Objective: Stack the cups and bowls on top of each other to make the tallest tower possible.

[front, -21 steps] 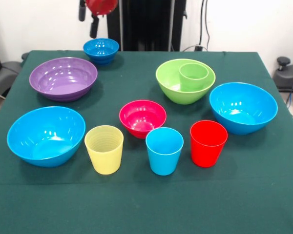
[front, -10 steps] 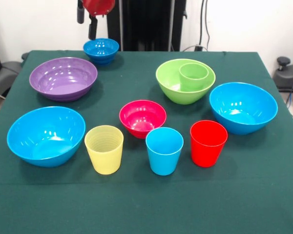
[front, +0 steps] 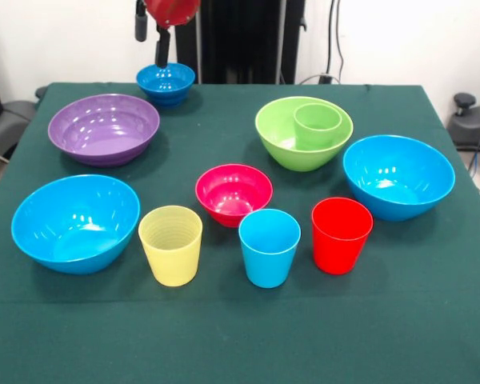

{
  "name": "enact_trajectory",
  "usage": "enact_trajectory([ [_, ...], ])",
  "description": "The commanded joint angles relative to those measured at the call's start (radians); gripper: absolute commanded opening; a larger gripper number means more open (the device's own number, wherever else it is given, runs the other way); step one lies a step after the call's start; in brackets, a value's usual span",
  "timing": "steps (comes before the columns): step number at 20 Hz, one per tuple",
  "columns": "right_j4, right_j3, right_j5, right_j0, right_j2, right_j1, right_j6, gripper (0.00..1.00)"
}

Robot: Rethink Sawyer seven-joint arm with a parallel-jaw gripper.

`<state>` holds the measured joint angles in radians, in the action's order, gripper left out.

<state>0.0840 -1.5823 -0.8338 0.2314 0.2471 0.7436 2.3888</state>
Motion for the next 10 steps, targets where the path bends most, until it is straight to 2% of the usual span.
enact_trajectory([
  [1, 0.099, -0.053, 0.021, -0.063, -0.075, -0.021, -0.057, 1.00],
  [6, 0.096, -0.062, 0.031, -0.106, -0.042, -0.025, 0.001, 1.00],
  [10, 0.090, -0.077, 0.051, -0.116, -0.032, -0.022, -0.004, 1.00],
])
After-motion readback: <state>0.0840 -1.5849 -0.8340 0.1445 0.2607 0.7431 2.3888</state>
